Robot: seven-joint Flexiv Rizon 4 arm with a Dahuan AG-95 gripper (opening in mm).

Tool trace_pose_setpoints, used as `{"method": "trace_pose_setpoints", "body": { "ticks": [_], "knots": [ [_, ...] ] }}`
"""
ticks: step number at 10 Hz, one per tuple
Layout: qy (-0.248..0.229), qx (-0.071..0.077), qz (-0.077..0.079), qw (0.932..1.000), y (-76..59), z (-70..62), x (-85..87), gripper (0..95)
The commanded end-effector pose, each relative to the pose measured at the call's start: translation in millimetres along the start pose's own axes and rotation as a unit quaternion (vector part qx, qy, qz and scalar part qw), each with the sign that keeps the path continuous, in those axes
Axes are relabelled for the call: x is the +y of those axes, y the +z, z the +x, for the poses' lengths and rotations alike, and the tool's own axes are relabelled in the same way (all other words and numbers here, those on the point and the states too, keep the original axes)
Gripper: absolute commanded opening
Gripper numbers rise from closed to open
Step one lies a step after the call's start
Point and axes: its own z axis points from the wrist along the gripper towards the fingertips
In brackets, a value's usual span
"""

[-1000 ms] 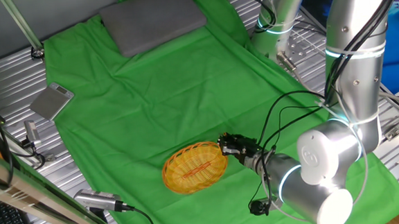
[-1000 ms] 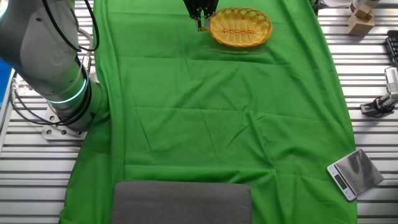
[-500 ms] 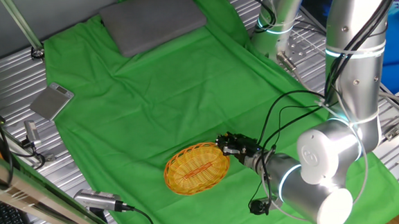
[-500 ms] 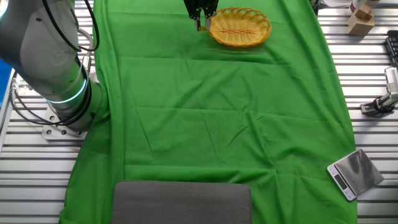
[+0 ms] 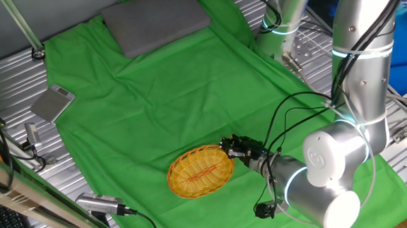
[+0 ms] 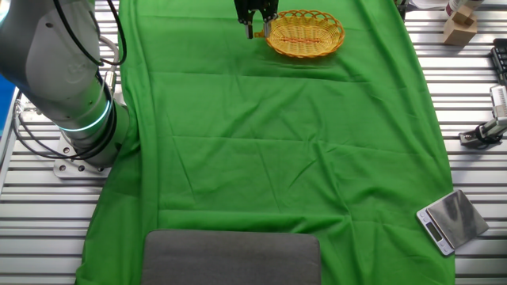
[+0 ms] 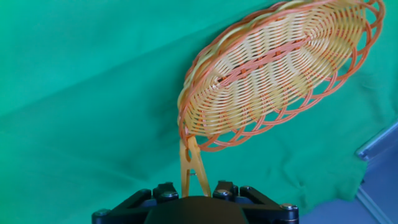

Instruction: Use a clamp

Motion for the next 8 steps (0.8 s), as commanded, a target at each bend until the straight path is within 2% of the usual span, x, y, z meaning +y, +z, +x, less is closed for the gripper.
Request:
{"method": "trace_pose_setpoints", "body": {
  "ticks": [1,4,6,8],
  "knots": [
    [-0.01,-0.014,-0.003,0.9998,4.0,3.8,0.7,38.0],
    [-0.025,-0.025,0.001,0.9994,12.3,10.8,-0.1,38.0],
    [-0.036,-0.04,-0.002,0.9985,18.7,15.9,-2.5,38.0],
    [-0.05,-0.051,0.002,0.9974,24.1,19.8,-4.7,38.0]
  ]
}}
